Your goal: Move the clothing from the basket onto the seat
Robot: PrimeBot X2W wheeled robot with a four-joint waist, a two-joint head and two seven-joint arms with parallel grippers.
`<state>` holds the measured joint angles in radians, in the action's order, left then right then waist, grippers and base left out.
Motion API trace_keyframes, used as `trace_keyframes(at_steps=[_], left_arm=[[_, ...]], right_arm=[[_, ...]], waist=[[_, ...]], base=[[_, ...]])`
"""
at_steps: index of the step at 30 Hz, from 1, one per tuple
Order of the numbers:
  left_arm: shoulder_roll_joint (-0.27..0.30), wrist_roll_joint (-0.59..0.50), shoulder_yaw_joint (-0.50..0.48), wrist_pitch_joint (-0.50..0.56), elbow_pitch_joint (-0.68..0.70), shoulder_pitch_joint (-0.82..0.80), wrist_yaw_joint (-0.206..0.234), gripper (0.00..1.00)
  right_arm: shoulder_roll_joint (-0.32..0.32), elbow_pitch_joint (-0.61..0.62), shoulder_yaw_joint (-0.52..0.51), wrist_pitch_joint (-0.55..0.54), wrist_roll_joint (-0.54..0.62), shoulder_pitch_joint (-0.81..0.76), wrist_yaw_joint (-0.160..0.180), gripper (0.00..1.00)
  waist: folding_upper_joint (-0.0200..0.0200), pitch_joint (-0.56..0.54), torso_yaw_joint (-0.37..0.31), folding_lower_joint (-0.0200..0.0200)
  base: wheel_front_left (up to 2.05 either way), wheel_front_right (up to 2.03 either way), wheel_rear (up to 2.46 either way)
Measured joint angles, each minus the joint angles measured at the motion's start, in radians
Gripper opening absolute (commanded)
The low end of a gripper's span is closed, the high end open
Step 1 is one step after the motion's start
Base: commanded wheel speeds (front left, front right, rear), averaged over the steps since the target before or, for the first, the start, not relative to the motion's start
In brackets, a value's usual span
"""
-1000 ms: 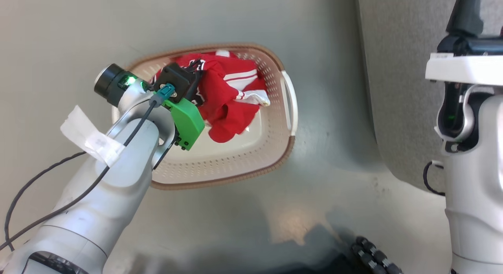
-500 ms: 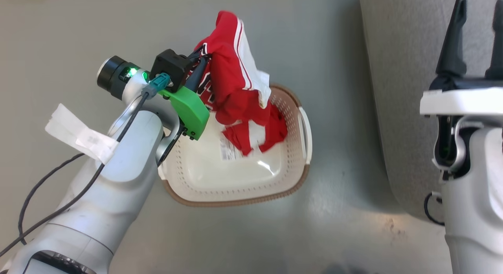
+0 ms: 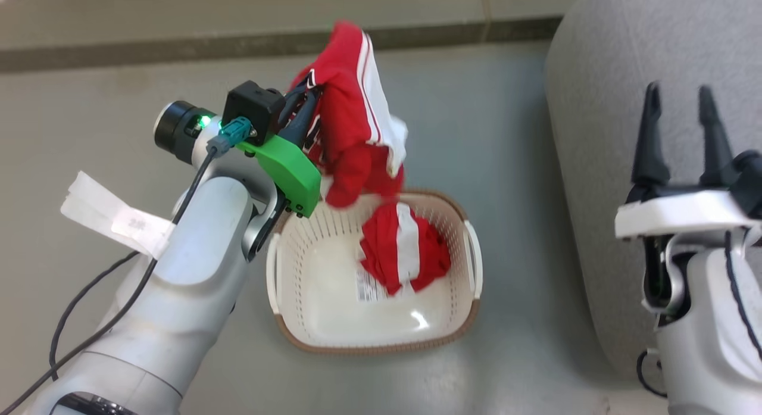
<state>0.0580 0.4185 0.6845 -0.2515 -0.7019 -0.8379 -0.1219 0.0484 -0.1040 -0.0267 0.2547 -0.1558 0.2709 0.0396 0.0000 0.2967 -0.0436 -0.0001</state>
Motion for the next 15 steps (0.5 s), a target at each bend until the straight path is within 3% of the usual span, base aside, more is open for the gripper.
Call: trace_keyframes(at_steps=[15], left_arm=[[-0.008, 0.044, -0.001, 0.000, -0.029, 0.080, 0.000, 0.00]], right_arm=[[-0.003, -0.080, 0.103, 0.000, -0.029, -0.115, -0.041, 1.00]], waist=[[0.0000, -0.231, 0.010, 0.0000]], base=[[0.00, 0.00, 0.00]])
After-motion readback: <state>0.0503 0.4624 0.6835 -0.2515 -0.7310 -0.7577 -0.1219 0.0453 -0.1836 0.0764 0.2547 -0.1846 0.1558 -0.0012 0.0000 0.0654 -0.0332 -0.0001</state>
